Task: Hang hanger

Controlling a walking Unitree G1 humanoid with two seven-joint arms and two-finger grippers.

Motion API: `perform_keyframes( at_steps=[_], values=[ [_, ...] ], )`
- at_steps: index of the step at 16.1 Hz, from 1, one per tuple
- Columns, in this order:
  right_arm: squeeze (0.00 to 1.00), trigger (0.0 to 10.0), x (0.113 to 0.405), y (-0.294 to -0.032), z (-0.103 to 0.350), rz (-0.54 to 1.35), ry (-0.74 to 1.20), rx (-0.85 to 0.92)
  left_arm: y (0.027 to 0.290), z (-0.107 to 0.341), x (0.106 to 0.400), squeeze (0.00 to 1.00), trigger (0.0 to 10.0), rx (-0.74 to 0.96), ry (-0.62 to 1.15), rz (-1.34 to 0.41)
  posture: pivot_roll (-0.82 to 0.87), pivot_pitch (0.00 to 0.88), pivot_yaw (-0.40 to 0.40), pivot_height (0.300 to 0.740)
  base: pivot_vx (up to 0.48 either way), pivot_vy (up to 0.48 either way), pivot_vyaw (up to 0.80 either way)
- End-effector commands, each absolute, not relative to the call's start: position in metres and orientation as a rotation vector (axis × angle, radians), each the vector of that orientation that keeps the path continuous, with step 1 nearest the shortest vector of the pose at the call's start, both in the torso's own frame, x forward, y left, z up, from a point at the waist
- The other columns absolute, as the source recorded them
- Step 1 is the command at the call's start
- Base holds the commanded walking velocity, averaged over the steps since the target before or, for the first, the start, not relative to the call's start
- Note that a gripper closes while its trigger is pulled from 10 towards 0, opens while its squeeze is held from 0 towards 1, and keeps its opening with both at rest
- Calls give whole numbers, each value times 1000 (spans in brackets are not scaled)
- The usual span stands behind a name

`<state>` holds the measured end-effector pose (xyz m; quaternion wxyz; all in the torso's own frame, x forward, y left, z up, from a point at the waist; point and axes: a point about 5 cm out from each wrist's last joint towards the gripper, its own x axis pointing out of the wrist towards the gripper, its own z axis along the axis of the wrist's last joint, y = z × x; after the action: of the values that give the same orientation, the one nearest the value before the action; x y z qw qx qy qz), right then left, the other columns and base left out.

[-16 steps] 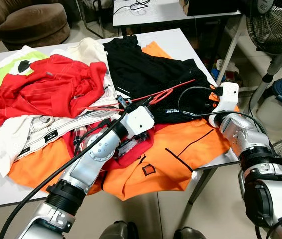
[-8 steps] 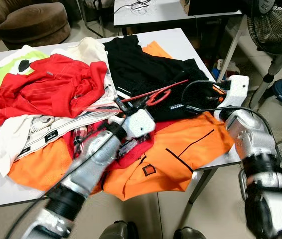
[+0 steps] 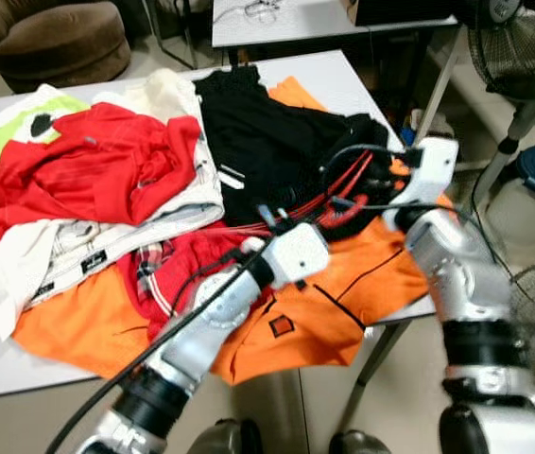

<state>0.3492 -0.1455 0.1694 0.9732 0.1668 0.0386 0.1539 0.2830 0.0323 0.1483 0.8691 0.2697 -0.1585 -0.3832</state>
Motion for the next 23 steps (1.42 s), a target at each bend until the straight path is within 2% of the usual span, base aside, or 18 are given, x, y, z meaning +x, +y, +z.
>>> perform_keyframes(
  at_steps=[1, 3, 6, 13, 18, 19, 21, 23],
  values=[
    [0, 0, 343, -127, 172, 380, 95, 368, 24, 154, 279, 0, 10000, 508, -337, -854, -114, 102, 90, 740, 0, 0, 0],
    [0, 0, 326, -113, 169, 454, 126, 418, 25, 148, 287, 0, 10000, 450, -273, -796, -116, 106, 88, 740, 0, 0, 0],
    [0, 0, 305, -103, 159, 515, 185, 408, 29, 142, 297, 0, 10000, 469, -242, -728, -126, 107, 89, 740, 0, 0, 0],
    [0, 0, 276, -122, 142, 552, 271, 318, 46, 138, 309, 0, 10000, 575, -250, -663, -140, 109, 98, 740, 0, 0, 0],
    [0, 0, 285, -153, 145, 420, 240, 193, 56, 133, 310, 0, 10000, 623, -250, -654, -136, 108, 96, 740, 0, 0, 0],
    [0, 0, 285, -153, 147, 435, 235, 192, 57, 133, 310, 0, 10000, 623, -250, -650, -136, 108, 96, 740, 0, 0, 0],
    [0, 0, 270, -129, 160, 614, 221, 266, 57, 136, 314, 0, 10000, 612, -256, -611, -136, 107, 95, 740, 0, 0, 0],
    [0, 0, 256, -119, 167, 712, 227, 319, 58, 136, 317, 0, 10000, 608, -229, -556, -136, 106, 95, 740, 0, 0, 0]
  ],
)
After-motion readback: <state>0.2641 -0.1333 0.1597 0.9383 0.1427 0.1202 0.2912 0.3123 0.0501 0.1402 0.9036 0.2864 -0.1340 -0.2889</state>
